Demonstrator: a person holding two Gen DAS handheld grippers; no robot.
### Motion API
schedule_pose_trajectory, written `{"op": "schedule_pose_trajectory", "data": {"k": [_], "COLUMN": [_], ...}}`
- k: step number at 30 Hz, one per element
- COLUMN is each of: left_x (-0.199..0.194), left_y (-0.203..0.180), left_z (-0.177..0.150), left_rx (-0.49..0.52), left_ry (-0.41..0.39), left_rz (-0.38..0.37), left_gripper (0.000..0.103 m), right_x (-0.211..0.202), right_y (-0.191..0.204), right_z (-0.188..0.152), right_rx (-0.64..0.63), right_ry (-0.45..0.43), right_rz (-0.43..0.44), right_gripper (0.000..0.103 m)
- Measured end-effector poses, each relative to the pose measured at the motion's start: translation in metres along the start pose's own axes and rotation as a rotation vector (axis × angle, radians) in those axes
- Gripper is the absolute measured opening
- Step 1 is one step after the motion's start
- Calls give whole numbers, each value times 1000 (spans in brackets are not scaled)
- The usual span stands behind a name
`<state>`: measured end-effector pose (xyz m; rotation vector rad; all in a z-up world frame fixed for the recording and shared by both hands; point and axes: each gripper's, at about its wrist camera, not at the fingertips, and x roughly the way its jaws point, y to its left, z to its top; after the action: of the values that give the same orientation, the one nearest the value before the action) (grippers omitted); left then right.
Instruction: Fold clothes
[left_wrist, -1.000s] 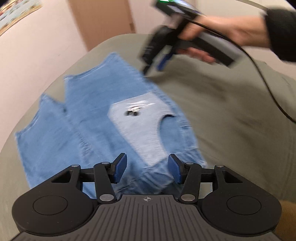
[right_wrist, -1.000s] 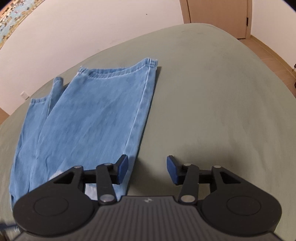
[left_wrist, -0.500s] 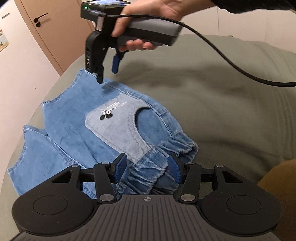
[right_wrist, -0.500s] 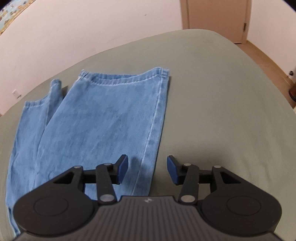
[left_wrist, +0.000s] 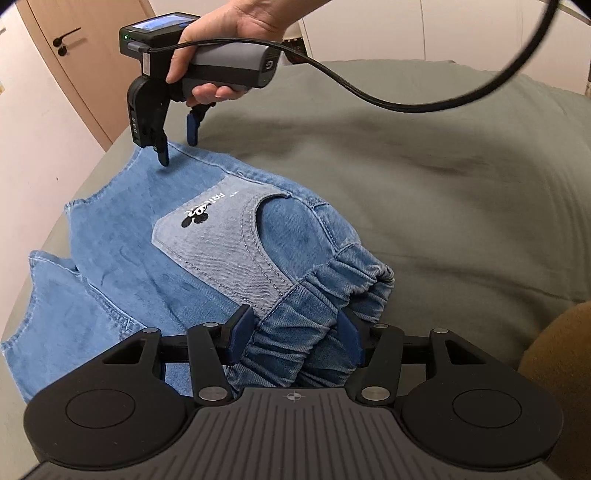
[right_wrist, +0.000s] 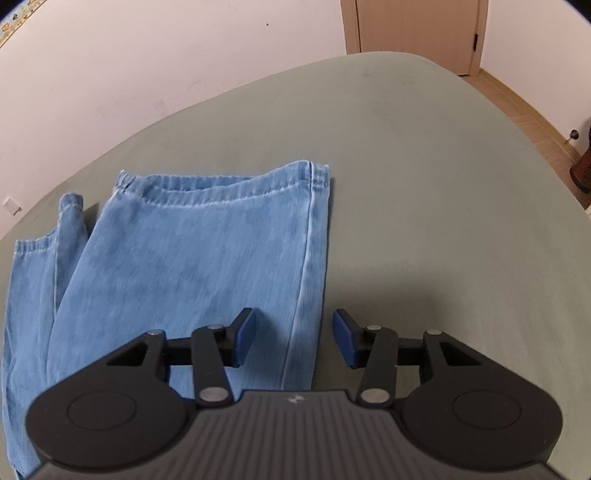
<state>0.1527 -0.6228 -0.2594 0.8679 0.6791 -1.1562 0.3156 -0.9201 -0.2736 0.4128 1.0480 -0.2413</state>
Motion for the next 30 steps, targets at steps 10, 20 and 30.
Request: {"op": "schedule_pose_trajectory", "data": {"k": [10,20,30], "left_x": [3,9,23], "left_y": [9,5,-7], "left_z": [19,7,8], "left_rx": [-6,19,79], "left_ry": [-9,21,41], "left_rz": [-20,-31,-8], "left_gripper": [49,49,45], "right_x": [-7,6,8], "right_y": [7,8,21], "right_z": [15,4,6], "right_rx": [-104,-86,-112], "right_ry": [44,35,-5], "right_rz": [5,47,28], "right_gripper": [49,53,9]}}
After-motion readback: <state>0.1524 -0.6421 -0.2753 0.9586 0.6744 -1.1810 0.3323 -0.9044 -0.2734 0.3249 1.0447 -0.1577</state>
